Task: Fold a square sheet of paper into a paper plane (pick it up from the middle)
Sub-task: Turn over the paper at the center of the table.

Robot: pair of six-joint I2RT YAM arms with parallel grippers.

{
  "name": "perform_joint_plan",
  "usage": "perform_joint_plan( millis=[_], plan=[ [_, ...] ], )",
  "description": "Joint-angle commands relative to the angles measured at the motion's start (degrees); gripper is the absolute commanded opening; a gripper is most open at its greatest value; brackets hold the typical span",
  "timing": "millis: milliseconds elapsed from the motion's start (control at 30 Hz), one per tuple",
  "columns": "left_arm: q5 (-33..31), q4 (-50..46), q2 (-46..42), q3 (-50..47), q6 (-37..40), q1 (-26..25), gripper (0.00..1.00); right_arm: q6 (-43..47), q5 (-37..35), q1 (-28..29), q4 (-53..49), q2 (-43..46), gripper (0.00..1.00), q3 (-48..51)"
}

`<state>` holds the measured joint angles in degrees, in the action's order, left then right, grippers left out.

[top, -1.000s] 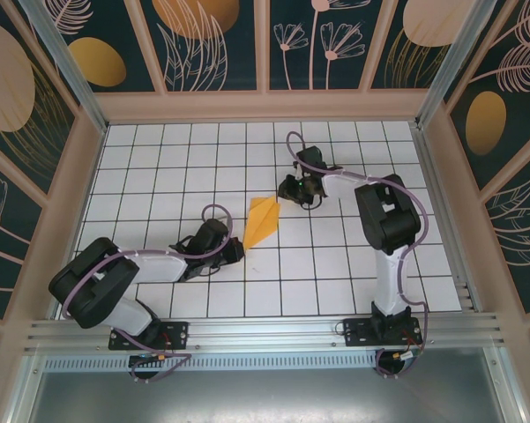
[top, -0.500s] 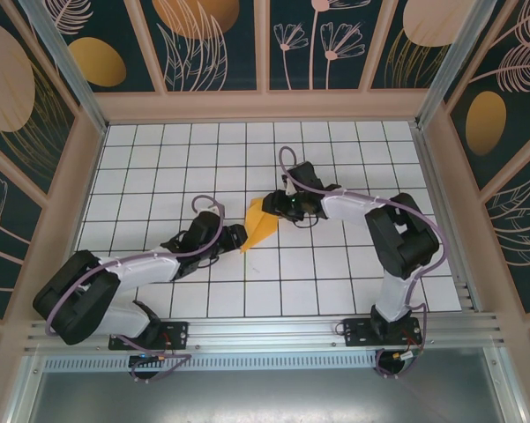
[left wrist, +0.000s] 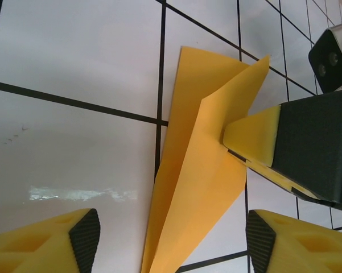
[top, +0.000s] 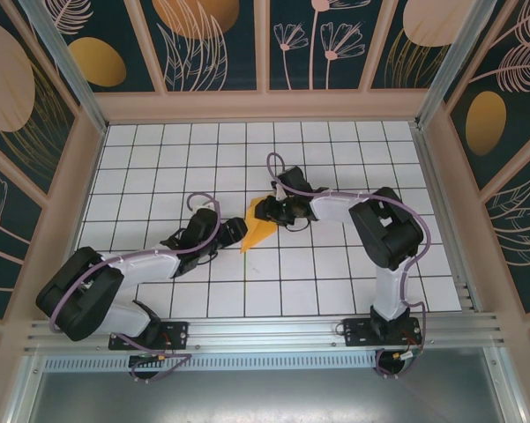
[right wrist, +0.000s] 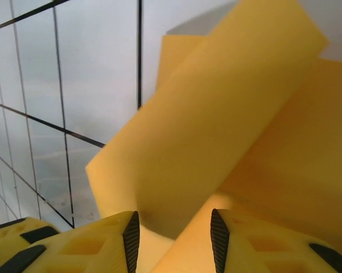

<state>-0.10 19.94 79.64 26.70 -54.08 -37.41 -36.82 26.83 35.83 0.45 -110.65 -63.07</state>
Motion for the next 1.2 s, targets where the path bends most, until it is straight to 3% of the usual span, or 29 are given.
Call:
perform_joint_plan(
  millis=[0,100,233,400,567,800,1033,1167],
  plan=[
    [0.29,1.25,-1.81,-1.32,-0.22,0.82,0.75,-0.06,2.66,0.29,5.47,-0.78,0.37,-0.25],
    [2.17,1.67,-2.78,-2.05,0.46,1.35,0.82,0.51,2.55,0.37,7.63,-1.23,0.32,0.27],
    [4.02,2.47,-5.36,-3.81,0.56,2.24,0.9,0.61,3.71,0.36,10.87,-1.82,0.15,0.54],
    [6.97,3.44,-9.99,-6.42,-0.65,4.21,0.99,0.6,4.03,0.16,14.11,1.07,0.05,1.01],
    [13.27,6.49,-15.55,-8.56,-3.35,6.01,0.98,1.09,6.04,-0.36,14.21,8.14,0.05,1.73],
    [20.69,12.37,-20.63,-7.07,-6.93,6.42,0.98,-3.15,14.11,-3.15,17.73,18.21,0.05,4.77],
    [28.3,19.61,-18.2,-3.24,-9.46,6.38,0.98,-7.06,20.14,-3.66,18.48,21.63,0.06,3.4],
    [30.83,27.26,-16.18,-2.93,-11.29,6.45,0.9,-8.46,22.77,-3.75,19.16,21.4,0.06,3.31]
  ],
)
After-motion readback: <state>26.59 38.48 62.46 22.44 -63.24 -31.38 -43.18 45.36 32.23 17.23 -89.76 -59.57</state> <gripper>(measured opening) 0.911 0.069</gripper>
